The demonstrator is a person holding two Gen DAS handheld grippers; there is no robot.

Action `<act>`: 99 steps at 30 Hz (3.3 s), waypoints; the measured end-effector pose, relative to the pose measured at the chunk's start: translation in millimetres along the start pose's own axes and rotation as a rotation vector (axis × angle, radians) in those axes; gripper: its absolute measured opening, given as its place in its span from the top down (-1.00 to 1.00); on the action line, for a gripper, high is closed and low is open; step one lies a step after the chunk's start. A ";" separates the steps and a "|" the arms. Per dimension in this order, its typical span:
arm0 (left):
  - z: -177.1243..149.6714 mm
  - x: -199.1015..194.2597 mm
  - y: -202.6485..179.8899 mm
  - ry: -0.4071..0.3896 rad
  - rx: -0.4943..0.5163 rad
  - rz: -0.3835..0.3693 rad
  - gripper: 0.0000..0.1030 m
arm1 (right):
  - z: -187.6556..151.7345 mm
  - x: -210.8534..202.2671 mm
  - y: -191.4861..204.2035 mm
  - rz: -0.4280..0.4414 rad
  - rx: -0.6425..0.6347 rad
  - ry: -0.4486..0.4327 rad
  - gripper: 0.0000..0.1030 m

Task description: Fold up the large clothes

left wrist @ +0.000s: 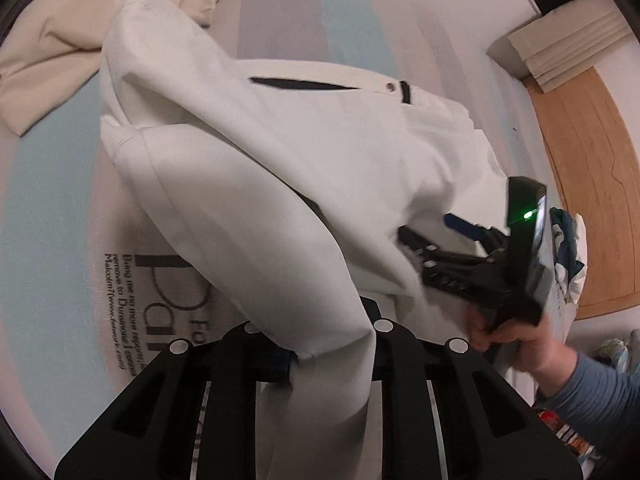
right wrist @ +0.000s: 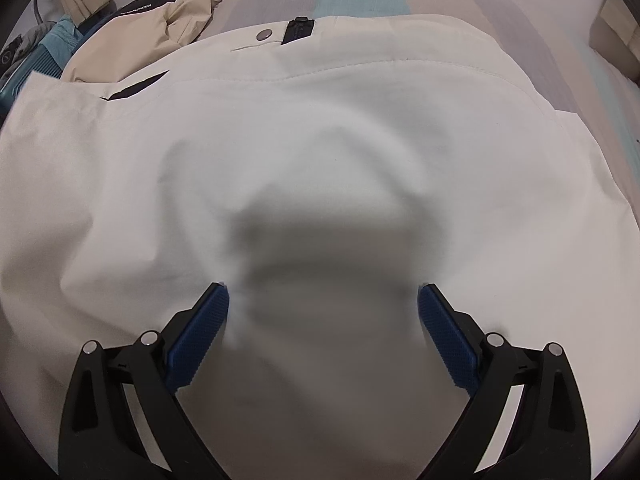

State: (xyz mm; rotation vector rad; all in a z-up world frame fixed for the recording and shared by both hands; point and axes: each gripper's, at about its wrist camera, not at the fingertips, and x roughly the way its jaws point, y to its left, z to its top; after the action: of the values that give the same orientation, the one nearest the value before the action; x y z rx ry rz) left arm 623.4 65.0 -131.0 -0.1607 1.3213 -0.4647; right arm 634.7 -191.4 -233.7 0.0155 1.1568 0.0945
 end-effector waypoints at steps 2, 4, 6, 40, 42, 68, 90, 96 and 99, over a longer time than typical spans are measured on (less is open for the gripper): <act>4.1 2.6 -14.7 0.000 0.001 0.029 0.67 | -0.9 -0.5 -0.3 -0.001 -0.001 -0.010 -0.79; 6.5 2.8 -28.6 -0.002 0.002 0.058 0.67 | -1.4 -3.4 -0.7 -0.005 0.000 -0.019 -0.79; 8.8 4.3 -38.7 -0.006 -0.007 0.076 0.67 | -1.8 -11.4 -3.2 -0.012 0.010 -0.031 -0.78; 13.3 48.5 -281.4 -0.145 -0.067 0.547 0.67 | -17.3 -147.5 -208.8 -0.105 -0.025 -0.188 -0.82; 14.1 57.1 -305.5 -0.153 -0.076 0.572 0.67 | -19.7 -151.6 -230.4 -0.101 -0.014 -0.185 -0.82; 3.5 221.6 -437.6 -0.002 -0.040 0.598 0.68 | -62.7 -149.4 -380.8 -0.208 0.088 -0.103 -0.82; -18.7 296.4 -464.4 -0.018 0.155 0.639 0.46 | -85.9 -130.3 -426.3 -0.233 0.220 -0.054 -0.82; -16.8 295.1 -471.9 0.011 0.155 0.565 -0.39 | -89.7 -136.9 -433.4 -0.247 0.212 -0.057 -0.82; -13.2 290.1 -468.4 0.018 0.146 0.547 -0.64 | -94.7 -141.3 -440.1 -0.257 0.228 -0.059 -0.82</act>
State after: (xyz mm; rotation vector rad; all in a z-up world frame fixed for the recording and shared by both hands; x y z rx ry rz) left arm 550.1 -473.9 -219.4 0.3223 1.2803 -0.0941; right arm 521.0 -644.9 -169.6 0.0708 1.0964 -0.2636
